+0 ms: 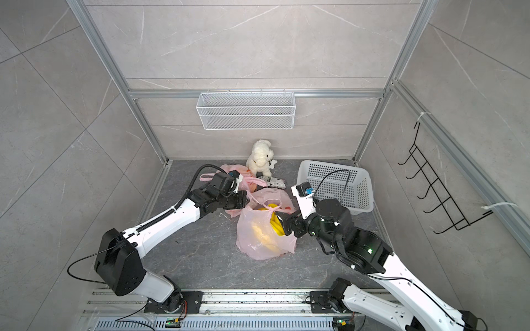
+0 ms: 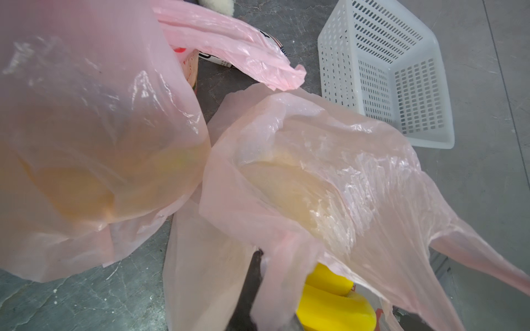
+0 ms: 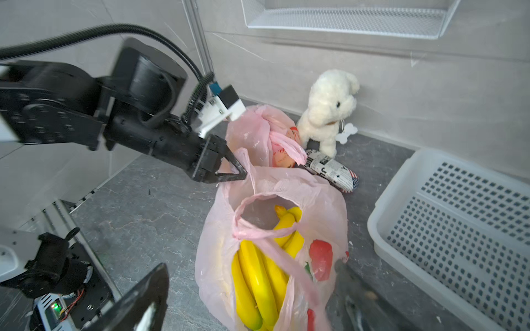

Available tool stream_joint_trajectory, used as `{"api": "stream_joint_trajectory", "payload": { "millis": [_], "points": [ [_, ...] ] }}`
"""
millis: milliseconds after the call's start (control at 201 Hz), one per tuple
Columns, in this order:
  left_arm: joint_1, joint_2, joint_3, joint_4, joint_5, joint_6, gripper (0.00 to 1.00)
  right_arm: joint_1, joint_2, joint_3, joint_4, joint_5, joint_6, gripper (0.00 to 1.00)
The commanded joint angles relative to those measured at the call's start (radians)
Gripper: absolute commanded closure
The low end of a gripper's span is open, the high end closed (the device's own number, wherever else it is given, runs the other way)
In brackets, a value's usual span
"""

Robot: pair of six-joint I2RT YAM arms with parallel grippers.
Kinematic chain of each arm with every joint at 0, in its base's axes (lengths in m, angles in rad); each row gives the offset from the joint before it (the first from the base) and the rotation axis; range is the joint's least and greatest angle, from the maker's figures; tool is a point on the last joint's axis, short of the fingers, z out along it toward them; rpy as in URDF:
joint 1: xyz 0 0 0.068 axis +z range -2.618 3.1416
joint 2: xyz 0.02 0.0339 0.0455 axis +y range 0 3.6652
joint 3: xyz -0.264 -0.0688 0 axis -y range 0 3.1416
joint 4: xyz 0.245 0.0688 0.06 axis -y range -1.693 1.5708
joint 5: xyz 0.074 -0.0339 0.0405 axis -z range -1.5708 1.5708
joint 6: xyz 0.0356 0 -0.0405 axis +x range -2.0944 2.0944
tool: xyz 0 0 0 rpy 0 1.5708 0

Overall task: Place the banana into a plastic bag & tie a knot
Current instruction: Place the banana into the plastic bag, then adjust the plastic bag at the center of the board.

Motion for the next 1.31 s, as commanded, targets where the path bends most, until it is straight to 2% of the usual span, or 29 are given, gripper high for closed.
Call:
{"api": "stream_joint_trajectory", "payload": {
  "millis": [0, 134, 373, 572, 687, 975, 1090, 1175, 1304],
  "points": [
    [0.016, 0.015, 0.052, -0.023, -0.005, 0.055, 1.00, 0.005, 0.017, 0.063, -0.209, -0.044, -0.048, 0.12],
    [0.025, 0.018, 0.054, -0.017, -0.005, 0.065, 1.00, 0.004, 0.046, 0.062, -0.282, 0.036, -0.048, 0.16],
    [0.030, 0.022, 0.040, -0.014, 0.004, 0.064, 1.00, -0.010, 0.095, 0.052, -0.333, 0.244, 0.009, 0.16],
    [0.030, 0.009, 0.025, 0.003, 0.019, 0.054, 1.00, -0.147, 0.195, 0.061, -0.283, 0.143, -0.002, 0.21],
    [0.030, 0.003, 0.017, 0.009, 0.020, 0.051, 1.00, -0.245, 0.242, 0.064, -0.241, 0.029, -0.027, 0.27],
    [0.030, -0.002, 0.005, 0.016, 0.026, 0.049, 1.00, -0.254, 0.340, 0.086, -0.184, 0.010, -0.044, 0.41],
    [0.031, -0.004, 0.003, 0.017, 0.027, 0.049, 1.00, -0.254, 0.359, 0.097, -0.172, 0.026, -0.053, 0.50],
    [0.030, 0.002, 0.007, 0.014, 0.030, 0.050, 1.00, -0.254, 0.372, 0.104, -0.164, 0.035, -0.056, 0.60],
    [0.030, 0.015, 0.016, 0.013, 0.041, 0.050, 1.00, -0.254, 0.373, 0.104, -0.130, 0.016, -0.058, 0.67]
  ]
}}
